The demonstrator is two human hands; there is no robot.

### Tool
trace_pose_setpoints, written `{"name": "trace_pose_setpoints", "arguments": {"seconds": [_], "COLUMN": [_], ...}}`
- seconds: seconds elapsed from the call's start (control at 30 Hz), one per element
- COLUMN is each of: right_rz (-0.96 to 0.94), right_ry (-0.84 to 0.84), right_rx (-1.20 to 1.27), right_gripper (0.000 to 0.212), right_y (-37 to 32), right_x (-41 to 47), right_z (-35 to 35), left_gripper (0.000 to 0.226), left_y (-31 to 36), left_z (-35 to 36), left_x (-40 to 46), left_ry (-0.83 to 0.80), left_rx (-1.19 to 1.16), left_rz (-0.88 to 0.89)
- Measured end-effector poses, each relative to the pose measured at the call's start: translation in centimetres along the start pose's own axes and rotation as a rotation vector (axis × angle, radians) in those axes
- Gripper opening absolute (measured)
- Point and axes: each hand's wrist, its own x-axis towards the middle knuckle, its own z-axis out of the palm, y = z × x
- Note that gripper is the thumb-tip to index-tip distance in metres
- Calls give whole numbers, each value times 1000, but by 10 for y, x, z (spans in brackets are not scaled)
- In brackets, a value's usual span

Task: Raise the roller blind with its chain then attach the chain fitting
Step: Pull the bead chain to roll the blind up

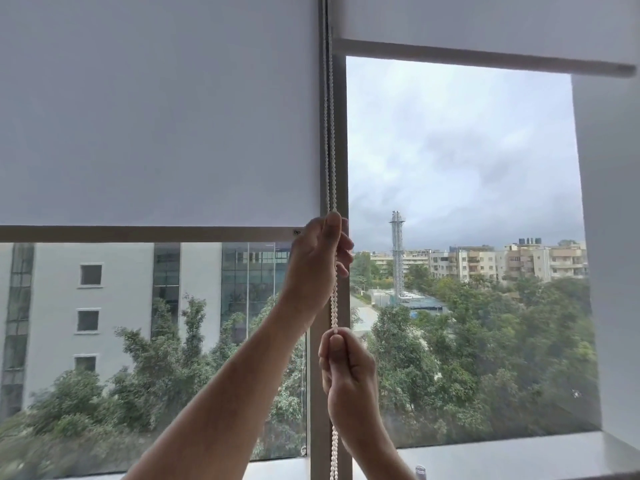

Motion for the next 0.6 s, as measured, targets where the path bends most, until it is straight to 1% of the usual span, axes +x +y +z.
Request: {"name": "trace_pose_setpoints", "arguments": {"seconds": [0.07,0.1,0.17,0.23,0.33,0.4,0.47,0.53,0.6], "right_rz": [-29,-48,-62,-2,136,178,206,183,131], "right_ry": [-3,-8,-36,-91,-186,-170,-119,-84,-73], "right_rx": [-5,-12,-29,-14,145,203,214,210,197], "right_gripper": [34,34,33,34,36,42,49,51,48], "right_y": [-2,-4,-5,-4,0,0,-7,-19,-37], "right_x": [-1,0,1,3,9,20,37,57,78], "right_z": [0,0,0,-1,-12,-19,-22,-19,-15], "left_gripper": [31,31,39,43,41,40,38,36,34], "left_y": [8,9,5,0,-13,-24,-34,-42,-50], "left_z": [5,8,13,17,13,10,9,10,10], "left_x": [10,11,9,3,-13,-26,-39,-49,-58], "left_ry": [46,89,174,234,267,259,269,278,269], "left_rx": [-73,-105,-86,-30,1,29,71,85,81], "left_rz": [-74,-96,-57,7,33,34,24,17,14]}}
